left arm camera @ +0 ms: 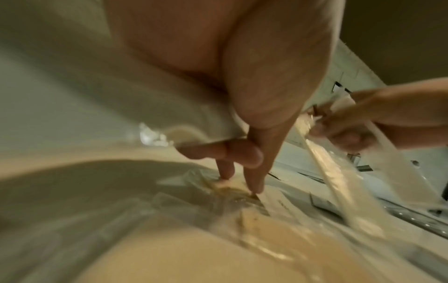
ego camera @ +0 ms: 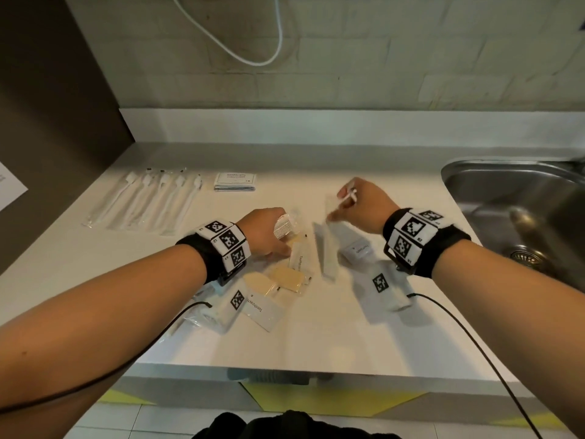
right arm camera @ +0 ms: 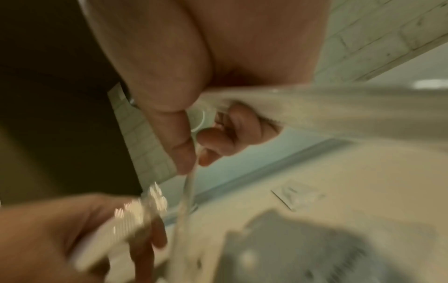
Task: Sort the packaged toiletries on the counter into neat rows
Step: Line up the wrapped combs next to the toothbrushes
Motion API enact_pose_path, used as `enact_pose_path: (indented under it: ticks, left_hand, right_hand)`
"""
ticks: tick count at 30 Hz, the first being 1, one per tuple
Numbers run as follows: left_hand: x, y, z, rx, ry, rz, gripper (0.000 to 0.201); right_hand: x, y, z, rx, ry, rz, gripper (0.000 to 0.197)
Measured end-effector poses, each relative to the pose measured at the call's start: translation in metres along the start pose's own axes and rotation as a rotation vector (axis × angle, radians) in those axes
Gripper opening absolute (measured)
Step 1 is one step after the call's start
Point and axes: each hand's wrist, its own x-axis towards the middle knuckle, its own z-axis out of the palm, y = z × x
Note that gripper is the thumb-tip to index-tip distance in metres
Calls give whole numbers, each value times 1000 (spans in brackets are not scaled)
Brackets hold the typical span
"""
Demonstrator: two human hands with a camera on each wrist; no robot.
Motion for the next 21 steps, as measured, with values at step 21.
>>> enact_pose_path:
  ticks: [21]
  left_hand:
    - [111,88,7,150,-68,184,31]
  right_hand:
    - [9,37,-57,163,383,55,29]
